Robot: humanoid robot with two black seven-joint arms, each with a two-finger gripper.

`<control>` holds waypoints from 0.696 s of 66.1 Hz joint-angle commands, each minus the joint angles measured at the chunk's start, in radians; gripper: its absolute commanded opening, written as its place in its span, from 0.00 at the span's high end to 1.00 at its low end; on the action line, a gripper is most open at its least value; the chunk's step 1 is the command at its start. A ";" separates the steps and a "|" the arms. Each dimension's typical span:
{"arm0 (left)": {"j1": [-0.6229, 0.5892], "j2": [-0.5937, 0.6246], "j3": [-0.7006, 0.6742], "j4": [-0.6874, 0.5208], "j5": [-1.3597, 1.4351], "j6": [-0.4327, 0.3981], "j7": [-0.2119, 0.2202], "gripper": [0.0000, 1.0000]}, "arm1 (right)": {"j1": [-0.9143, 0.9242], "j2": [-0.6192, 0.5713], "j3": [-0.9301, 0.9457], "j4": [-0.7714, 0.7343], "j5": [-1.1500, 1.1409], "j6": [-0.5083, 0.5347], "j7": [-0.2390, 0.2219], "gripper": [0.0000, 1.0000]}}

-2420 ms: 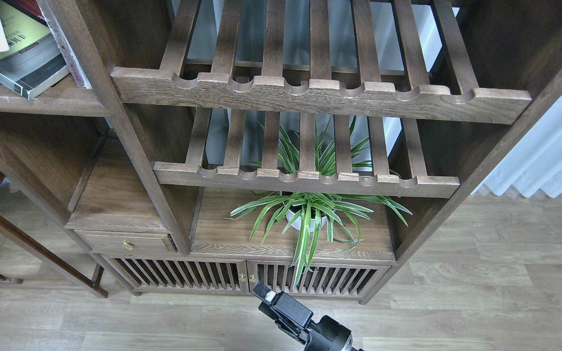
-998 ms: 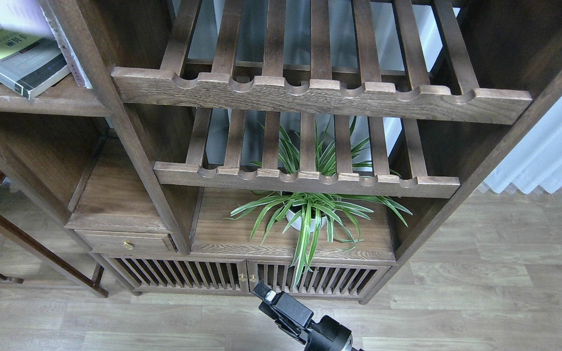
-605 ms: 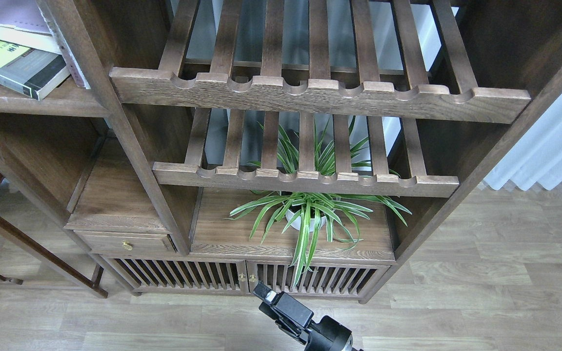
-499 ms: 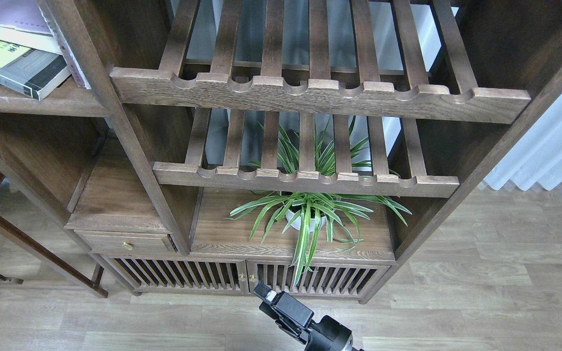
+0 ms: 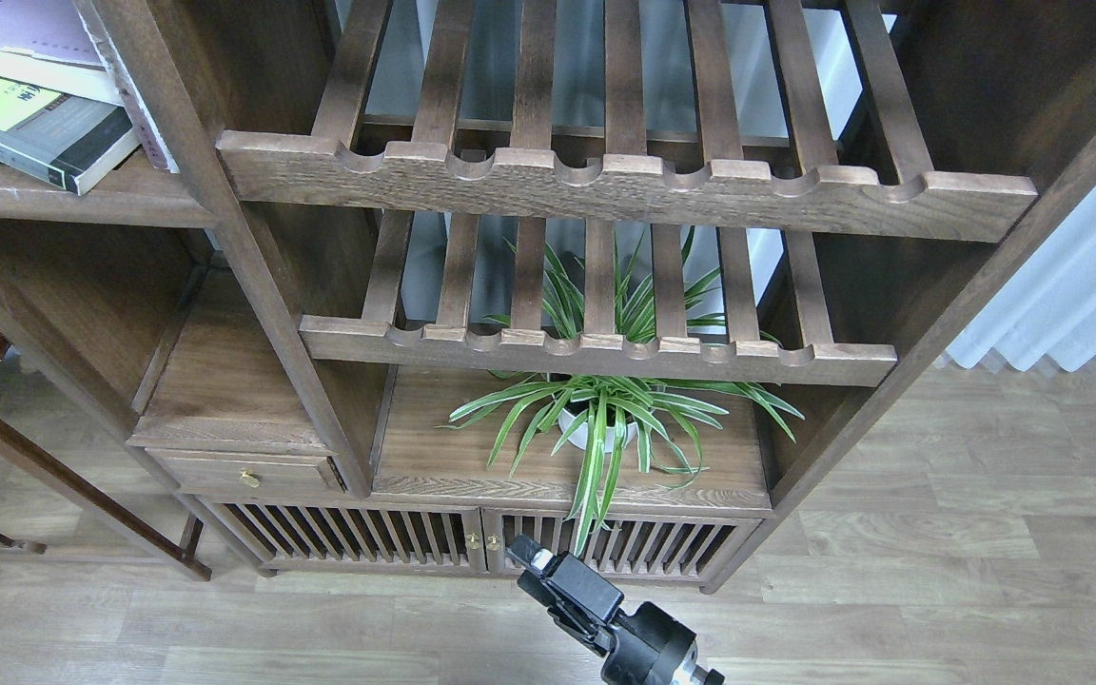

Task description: Organize books on shelf

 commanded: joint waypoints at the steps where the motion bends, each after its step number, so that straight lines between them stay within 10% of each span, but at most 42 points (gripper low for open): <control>1: 0.059 -0.021 -0.005 -0.038 -0.004 0.000 -0.001 0.26 | 0.002 0.000 0.005 0.002 0.000 0.000 0.000 0.01; 46: 0.315 -0.251 0.036 -0.096 -0.003 0.000 0.010 0.13 | 0.003 0.000 0.033 0.004 0.000 0.000 0.001 0.01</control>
